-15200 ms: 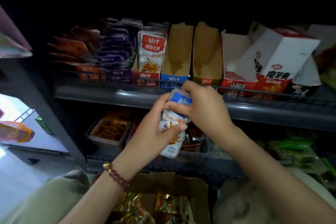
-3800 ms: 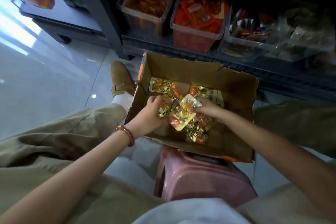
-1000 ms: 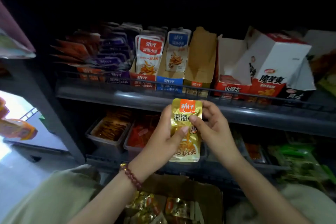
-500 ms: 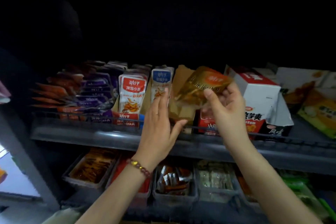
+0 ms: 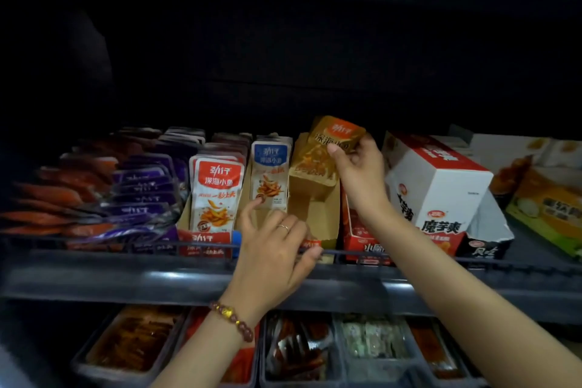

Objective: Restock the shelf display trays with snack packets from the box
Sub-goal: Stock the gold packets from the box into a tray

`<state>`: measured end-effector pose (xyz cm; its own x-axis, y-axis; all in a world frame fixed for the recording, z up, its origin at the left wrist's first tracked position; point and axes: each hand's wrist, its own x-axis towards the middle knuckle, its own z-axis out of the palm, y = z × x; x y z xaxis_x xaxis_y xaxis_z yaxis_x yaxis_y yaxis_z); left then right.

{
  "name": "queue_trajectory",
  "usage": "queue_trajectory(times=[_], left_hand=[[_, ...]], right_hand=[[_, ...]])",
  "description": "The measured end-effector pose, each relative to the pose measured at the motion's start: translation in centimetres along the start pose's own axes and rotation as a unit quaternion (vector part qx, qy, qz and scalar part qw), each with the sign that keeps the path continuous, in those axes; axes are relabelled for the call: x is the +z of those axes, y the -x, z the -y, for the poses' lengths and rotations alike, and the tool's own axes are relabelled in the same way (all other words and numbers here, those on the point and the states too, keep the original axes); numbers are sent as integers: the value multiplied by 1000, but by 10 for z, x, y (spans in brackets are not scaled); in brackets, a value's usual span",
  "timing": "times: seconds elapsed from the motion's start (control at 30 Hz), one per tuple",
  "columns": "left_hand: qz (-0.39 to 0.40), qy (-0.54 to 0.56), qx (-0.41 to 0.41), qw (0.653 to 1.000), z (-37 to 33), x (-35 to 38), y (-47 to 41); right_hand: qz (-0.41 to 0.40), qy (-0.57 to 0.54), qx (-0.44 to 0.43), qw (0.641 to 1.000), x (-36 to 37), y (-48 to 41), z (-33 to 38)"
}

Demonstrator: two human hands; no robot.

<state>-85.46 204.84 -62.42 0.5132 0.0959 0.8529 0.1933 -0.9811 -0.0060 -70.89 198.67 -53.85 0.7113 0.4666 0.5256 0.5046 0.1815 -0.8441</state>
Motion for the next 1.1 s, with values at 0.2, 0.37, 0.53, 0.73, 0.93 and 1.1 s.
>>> queue_trajectory(times=[0.2,0.37,0.53,0.73,0.93,1.1], left_hand=[[-6,9,16,1000,6,5,-3],[4,3,18,1000,4,5,-3],[32,-12,29,999,4,3,-1],[43,-16,37,998,4,2,-2],[53,-20,32,998,4,3,-2],[73,-26,27,997,3,0,-3]], right_hand=[[-19,77,-46,996,-3,-2,-7],[9,164,-26,986,5,-9,-13],[40,348,-63,935,10,-16,-7],[6,497,-120,859,22,-8,-3],[34,540,-166,825,20,-4,-4],[54,585,-217,780,20,0,-9]])
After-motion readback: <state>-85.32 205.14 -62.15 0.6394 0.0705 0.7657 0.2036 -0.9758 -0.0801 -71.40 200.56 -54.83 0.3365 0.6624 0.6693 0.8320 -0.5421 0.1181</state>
